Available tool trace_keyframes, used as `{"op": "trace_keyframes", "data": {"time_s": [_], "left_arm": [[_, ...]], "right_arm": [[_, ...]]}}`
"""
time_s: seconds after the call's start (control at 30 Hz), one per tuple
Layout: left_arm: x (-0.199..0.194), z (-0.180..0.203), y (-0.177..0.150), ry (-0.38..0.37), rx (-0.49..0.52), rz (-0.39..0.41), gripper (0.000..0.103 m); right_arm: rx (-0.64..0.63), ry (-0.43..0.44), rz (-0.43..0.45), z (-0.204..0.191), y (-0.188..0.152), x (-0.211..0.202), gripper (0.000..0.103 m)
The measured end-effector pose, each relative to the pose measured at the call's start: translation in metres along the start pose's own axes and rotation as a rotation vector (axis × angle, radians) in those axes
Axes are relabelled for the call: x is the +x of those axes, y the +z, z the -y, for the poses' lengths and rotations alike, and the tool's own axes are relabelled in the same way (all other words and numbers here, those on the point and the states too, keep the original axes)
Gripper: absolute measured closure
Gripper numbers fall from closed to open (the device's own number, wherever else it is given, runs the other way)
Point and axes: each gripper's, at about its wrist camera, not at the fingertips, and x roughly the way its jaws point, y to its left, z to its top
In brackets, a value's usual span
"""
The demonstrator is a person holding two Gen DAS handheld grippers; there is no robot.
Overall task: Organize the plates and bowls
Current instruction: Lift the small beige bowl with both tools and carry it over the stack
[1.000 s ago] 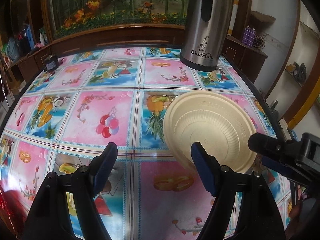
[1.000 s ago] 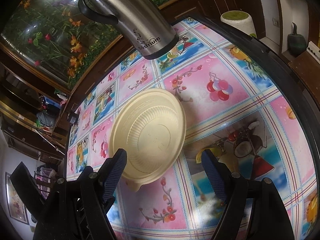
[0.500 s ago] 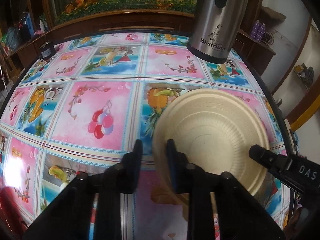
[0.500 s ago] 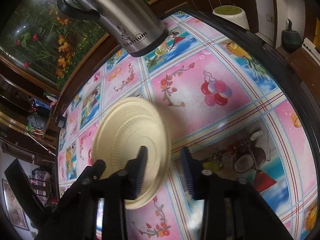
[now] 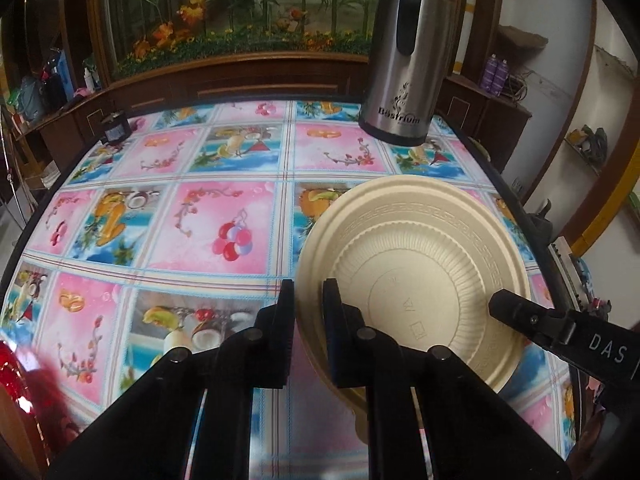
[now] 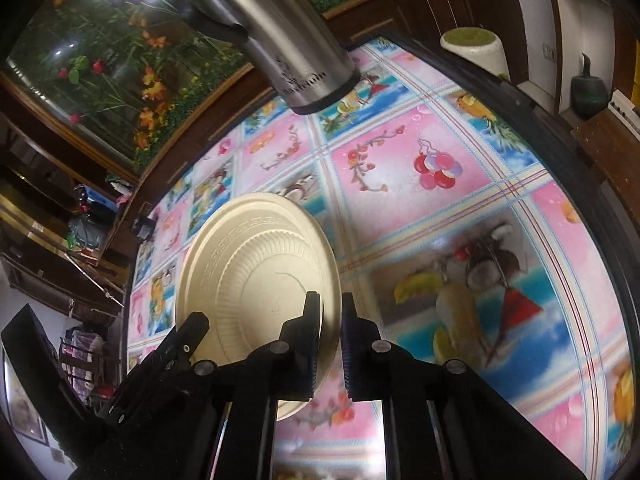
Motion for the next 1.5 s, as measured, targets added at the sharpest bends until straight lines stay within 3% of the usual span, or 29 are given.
{"op": "trace_keyframes", "data": {"time_s": [0.47, 0.9, 1.5], "left_arm": [[-0.077, -0.044, -0.039, 0.029, -0.044, 0.085, 0.092], [-0.116, -0.094, -0.061, 0.069, -0.109, 0.130, 0.092], [-0.152, -0.165, -0.086, 0.143, -0.217, 0.127, 0.091]], "right_arm": [[-0.107, 0.059, 0.061, -0.045, -0.061, -0.061, 0.093], [-0.207, 0.105, 0.060, -0.095, -0.101, -0.073, 0.093], [-0.329, 0.180, 0.007, -0.159, -0.141, -0.071, 0.093]]}}
